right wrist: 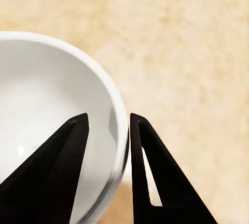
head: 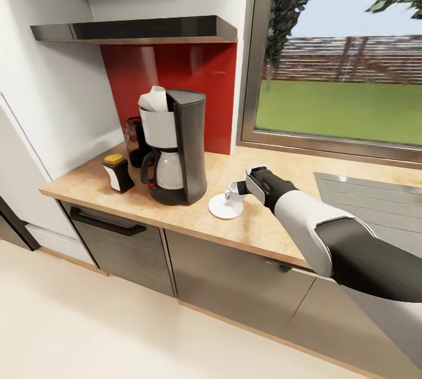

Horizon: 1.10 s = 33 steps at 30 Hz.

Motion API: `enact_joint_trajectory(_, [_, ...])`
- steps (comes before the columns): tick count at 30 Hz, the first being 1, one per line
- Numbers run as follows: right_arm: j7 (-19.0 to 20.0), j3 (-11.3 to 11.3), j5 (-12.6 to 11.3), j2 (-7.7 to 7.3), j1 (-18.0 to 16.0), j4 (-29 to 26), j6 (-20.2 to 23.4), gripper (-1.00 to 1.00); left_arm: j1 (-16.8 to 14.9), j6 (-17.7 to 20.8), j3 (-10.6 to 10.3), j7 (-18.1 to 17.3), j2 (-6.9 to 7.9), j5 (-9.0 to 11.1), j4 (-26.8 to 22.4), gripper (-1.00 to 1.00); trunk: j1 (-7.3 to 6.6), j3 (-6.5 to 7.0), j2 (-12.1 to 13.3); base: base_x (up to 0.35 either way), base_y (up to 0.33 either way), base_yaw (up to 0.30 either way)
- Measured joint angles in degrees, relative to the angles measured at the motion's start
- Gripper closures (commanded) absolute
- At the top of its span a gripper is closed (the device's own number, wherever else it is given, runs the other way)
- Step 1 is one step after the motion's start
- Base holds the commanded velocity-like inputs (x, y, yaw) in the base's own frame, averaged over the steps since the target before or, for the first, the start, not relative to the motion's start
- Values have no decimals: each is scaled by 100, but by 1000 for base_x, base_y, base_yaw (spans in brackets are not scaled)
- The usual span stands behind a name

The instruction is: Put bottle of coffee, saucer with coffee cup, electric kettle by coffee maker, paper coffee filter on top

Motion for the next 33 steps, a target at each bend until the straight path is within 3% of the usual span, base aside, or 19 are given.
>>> enact_joint_trajectory(33, [18,-2,-42,1,-70,-129,140,100,17,-69,-33,-25,2,20,18,-100,2,0,1,-25,18,0])
